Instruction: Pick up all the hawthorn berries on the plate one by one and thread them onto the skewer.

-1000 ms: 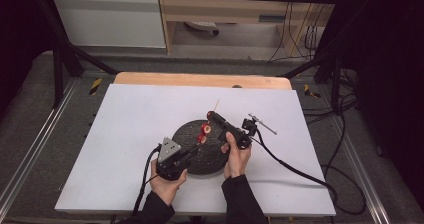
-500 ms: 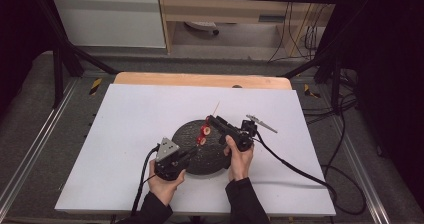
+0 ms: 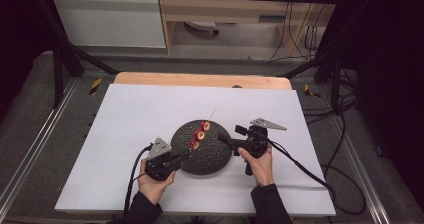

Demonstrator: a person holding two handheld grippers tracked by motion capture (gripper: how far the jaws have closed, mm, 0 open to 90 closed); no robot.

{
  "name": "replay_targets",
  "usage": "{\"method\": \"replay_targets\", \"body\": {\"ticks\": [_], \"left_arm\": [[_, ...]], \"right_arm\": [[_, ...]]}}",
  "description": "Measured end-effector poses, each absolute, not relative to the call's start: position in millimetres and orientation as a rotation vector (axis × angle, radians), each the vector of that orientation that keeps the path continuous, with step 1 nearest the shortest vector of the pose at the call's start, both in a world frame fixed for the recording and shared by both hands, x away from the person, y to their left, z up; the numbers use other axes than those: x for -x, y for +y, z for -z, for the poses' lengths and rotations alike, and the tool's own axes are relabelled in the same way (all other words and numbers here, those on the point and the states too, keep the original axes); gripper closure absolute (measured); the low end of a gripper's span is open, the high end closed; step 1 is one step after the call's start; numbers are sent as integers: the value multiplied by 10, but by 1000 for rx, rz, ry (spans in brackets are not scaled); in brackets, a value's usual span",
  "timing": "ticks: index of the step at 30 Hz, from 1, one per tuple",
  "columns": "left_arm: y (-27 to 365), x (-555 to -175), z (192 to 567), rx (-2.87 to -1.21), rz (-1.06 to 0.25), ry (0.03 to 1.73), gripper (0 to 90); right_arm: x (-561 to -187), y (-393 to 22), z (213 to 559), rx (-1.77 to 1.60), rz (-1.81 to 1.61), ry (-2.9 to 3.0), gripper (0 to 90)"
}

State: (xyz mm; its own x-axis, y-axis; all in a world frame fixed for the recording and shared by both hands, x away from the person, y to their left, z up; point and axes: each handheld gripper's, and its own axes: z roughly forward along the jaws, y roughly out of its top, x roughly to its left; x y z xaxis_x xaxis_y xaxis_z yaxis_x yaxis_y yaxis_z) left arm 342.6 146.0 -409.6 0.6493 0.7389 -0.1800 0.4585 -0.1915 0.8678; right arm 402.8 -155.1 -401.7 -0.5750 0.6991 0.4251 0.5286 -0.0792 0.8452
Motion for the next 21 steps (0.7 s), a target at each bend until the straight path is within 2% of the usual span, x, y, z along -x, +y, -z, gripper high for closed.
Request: {"method": "replay_targets", "body": {"ticks": [8,21], "left_arm": [[1487,-3540,4062,-1920,-314,947,885],[1412,-3748,4045,-2015,-280,966,885]], "right_arm": [[-3936,-1758,4166,-1244,-1493,2224,6],[-3701,-2125,4422,-1162,-1300,2320,6]]}}
